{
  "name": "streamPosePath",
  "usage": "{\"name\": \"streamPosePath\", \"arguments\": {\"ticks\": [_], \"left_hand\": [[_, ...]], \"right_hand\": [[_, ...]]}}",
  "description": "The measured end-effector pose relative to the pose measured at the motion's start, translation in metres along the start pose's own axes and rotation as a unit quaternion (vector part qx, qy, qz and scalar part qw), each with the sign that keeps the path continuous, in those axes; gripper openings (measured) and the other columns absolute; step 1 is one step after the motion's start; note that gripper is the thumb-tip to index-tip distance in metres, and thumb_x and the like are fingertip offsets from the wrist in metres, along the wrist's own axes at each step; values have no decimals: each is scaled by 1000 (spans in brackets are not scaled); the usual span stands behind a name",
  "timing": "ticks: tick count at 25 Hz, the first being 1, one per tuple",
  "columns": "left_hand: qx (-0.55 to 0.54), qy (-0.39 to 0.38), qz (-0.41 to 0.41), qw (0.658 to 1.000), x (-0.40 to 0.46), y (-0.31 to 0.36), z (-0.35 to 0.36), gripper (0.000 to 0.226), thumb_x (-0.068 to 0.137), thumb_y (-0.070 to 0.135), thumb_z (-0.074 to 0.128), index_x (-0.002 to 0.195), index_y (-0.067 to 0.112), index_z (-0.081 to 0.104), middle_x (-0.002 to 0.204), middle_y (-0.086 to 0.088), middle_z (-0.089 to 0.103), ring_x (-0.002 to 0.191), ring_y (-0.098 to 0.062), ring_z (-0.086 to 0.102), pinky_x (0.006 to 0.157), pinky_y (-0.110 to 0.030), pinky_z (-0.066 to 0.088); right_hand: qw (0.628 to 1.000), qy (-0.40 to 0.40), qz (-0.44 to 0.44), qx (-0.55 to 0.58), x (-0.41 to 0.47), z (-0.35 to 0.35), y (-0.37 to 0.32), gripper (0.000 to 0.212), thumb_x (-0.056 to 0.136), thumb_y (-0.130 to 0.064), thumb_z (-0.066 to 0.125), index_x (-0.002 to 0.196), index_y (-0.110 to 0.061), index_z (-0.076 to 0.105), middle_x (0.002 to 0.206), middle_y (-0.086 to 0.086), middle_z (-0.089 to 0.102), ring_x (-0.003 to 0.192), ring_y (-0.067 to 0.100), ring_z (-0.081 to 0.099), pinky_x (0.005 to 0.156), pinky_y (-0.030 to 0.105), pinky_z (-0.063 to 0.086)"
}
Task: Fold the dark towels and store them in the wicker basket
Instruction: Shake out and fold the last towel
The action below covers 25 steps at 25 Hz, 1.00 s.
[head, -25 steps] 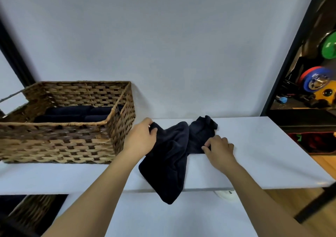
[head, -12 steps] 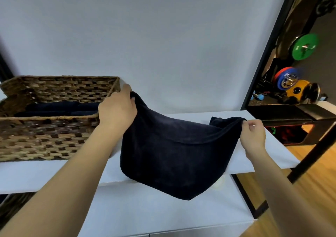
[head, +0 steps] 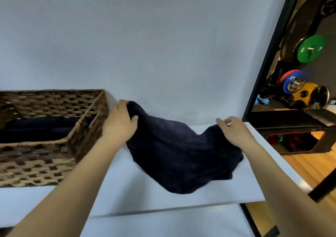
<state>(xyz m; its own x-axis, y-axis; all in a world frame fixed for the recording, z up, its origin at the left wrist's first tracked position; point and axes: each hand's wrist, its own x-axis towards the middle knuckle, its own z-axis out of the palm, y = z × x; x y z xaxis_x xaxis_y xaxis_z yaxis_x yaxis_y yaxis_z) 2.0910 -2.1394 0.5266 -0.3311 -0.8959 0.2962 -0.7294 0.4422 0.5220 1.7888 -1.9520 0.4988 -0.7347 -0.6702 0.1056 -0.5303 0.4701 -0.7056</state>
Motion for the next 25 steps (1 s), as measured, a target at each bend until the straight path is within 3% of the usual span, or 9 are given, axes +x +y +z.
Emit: {"name": "streamPosePath", "arguments": {"ticks": [3, 6, 9, 12, 14, 17, 19, 21, 25], "left_hand": [[54, -156, 33, 986, -54, 3, 64, 69, 95, 51, 58, 150, 19, 32, 155, -5, 38, 139, -28, 41, 110, -47, 41], [126, -263, 80, 953, -94, 0, 95, 75, 91, 68, 52, 150, 25, 35, 162, 5, 27, 151, -21, 22, 123, -47, 23], [64, -229, 87, 967, -104, -13, 89, 60, 91, 60, 59, 139, 30, 40, 148, 12, 40, 139, -14, 35, 114, -38, 36], [36, -211, 35, 976, -101, -39, 75, 62, 93, 51, 63, 143, 27, 34, 156, 5, 30, 150, -20, 20, 118, -42, 31], [94, -172, 12, 981, -98, -53, 63, 64, 94, 49, 62, 145, 24, 32, 159, -5, 25, 151, -26, 16, 119, -44, 28], [268, -90, 2, 959, -108, -61, 43, 53, 95, 59, 53, 130, 19, 44, 136, -4, 47, 129, -25, 41, 97, -37, 44], [310, -106, -27, 944, -126, -61, 35, 65, 93, 73, 40, 123, 16, 52, 127, -3, 54, 122, -24, 47, 92, -38, 45], [293, -130, -40, 946, -142, -55, 36, 74, 90, 79, 37, 123, 15, 54, 127, -3, 54, 123, -25, 47, 97, -42, 45], [151, -126, -33, 980, -152, -42, 50, 28, 99, 45, 54, 109, 19, 59, 117, 0, 58, 114, -23, 49, 93, -40, 43]], "right_hand": [[974, -127, 33, -183, 0, 29, 11, 43, 94, -50, 59, 81, -11, 50, 85, 3, 60, 72, 19, 55, 59, 33, 40], [967, -113, 0, -228, -2, 41, 9, 23, 97, -32, 53, 85, -13, 47, 86, 4, 58, 71, 19, 54, 56, 32, 40], [987, -54, -27, -148, -10, 36, 4, 23, 99, -30, 48, 82, -14, 45, 83, 2, 56, 70, 17, 52, 55, 32, 37], [992, -45, -30, -116, -29, 35, 0, 27, 98, -31, 49, 79, -12, 44, 81, 6, 57, 69, 20, 52, 57, 34, 40], [991, -65, -29, -117, -45, 38, -3, 30, 97, -33, 51, 81, -8, 49, 79, 7, 59, 67, 23, 53, 57, 34, 40], [984, -133, -55, -103, -72, 39, -9, 36, 98, -34, 53, 77, -6, 52, 69, 3, 56, 61, 20, 50, 57, 32, 38], [977, -181, -87, -79, -94, 41, -16, 34, 97, -29, 54, 72, -7, 48, 63, 2, 49, 57, 15, 45, 57, 31, 36], [970, -215, -104, -50, -118, 48, -26, 32, 95, -21, 54, 66, -12, 42, 59, -2, 43, 53, 12, 39, 56, 30, 33], [979, -177, -94, -39, -154, 59, -38, 29, 92, -19, 52, 68, -14, 35, 61, -2, 37, 56, 14, 35, 55, 30, 30]]}}
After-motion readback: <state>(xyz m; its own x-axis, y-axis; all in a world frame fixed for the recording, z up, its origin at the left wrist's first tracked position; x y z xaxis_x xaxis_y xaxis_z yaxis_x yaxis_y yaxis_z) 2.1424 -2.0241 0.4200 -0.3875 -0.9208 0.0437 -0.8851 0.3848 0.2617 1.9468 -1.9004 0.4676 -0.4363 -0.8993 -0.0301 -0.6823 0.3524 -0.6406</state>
